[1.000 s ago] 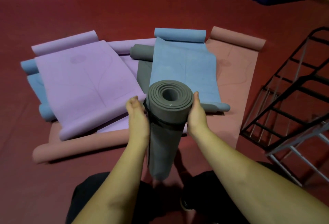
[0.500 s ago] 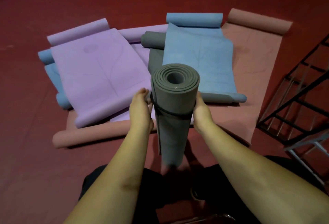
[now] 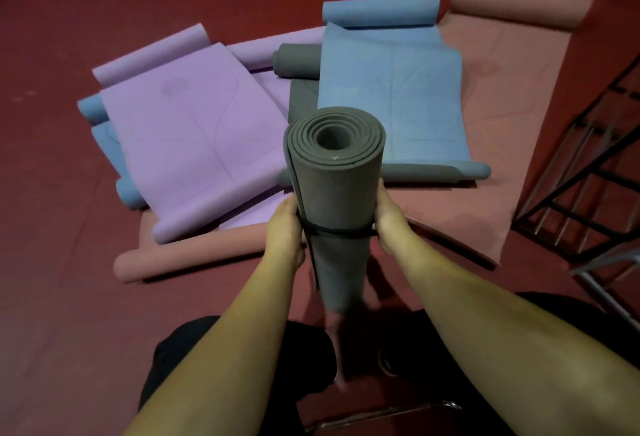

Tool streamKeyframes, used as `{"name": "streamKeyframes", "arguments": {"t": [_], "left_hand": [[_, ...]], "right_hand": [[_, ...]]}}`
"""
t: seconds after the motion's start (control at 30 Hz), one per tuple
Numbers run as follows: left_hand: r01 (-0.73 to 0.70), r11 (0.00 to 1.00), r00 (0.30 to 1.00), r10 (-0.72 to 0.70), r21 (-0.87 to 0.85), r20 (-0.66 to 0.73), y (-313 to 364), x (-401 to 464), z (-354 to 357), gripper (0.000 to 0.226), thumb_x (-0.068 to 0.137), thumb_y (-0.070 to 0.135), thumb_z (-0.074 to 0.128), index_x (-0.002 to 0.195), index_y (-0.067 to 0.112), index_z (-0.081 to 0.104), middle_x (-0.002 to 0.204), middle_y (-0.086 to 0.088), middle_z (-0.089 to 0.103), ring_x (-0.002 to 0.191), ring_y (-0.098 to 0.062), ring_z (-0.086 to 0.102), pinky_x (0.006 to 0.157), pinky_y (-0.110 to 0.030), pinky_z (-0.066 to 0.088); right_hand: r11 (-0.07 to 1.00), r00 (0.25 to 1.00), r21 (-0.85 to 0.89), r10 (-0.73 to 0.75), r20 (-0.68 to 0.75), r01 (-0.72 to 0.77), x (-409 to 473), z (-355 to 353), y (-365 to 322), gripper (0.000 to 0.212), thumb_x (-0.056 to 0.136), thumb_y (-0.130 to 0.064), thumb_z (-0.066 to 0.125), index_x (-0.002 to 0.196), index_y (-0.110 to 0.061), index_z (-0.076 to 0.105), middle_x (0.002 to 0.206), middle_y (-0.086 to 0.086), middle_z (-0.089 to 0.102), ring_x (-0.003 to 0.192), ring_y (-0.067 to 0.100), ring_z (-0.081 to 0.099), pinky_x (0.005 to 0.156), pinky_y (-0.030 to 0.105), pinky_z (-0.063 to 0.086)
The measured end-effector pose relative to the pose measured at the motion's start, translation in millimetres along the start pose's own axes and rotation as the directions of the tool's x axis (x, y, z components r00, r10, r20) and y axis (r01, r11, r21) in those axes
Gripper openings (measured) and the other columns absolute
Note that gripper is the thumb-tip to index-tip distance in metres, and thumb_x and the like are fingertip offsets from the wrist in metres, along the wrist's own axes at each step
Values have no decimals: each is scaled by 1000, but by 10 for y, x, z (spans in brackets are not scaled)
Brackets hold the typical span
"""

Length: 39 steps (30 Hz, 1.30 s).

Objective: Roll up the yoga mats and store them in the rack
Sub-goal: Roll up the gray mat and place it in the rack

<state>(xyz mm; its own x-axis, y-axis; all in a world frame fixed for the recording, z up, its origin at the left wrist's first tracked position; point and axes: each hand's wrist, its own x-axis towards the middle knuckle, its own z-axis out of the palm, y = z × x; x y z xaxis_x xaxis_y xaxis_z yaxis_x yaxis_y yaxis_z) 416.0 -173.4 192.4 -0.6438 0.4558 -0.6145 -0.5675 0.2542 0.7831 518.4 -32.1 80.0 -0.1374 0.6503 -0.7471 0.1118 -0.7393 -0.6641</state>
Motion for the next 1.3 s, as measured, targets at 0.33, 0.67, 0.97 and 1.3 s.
{"name": "streamKeyframes", "arguments": {"t": [0.33, 0.67, 0.97, 1.3], "left_hand": [[-94, 994, 995, 94, -50, 13, 157, 459, 211, 56, 94, 65, 48, 119, 20, 70, 113, 1, 74, 107, -18, 67, 96, -37, 52], [132, 991, 991, -131, 14, -20, -427, 936, 194, 38, 102, 51, 43, 94, 23, 67, 97, 5, 72, 83, -14, 64, 66, -26, 49], [117, 990, 992, -120, 75, 40, -479, 1387, 273, 54, 97, 69, 31, 106, 32, 69, 93, 11, 75, 92, -14, 64, 83, -33, 48], [156, 988, 987, -156, -9, 23, -510, 1566, 580, 28, 88, 32, 63, 103, 12, 75, 91, -2, 77, 90, -27, 72, 82, -37, 57]], "right_hand": [[976, 989, 219, -31, 148, -2, -25, 167, -283, 114, 48, -93, 65, 132, -17, 59, 121, -5, 68, 119, 18, 60, 107, 42, 43], [986, 987, -127, 118, 109, -104, 282, 114, 172, 67, 90, -69, 47, 131, -17, 59, 126, 0, 62, 103, 19, 56, 86, 30, 42], [976, 988, 219, -20, 153, -15, 616, 135, 84, 89, 64, -87, 59, 123, -21, 66, 122, -1, 70, 106, 16, 68, 95, 37, 53], [991, 975, -5, -132, 181, 135, 1137, 18, 172, 35, 95, -36, 55, 129, -28, 63, 120, -6, 70, 111, 13, 66, 95, 34, 53]]}}
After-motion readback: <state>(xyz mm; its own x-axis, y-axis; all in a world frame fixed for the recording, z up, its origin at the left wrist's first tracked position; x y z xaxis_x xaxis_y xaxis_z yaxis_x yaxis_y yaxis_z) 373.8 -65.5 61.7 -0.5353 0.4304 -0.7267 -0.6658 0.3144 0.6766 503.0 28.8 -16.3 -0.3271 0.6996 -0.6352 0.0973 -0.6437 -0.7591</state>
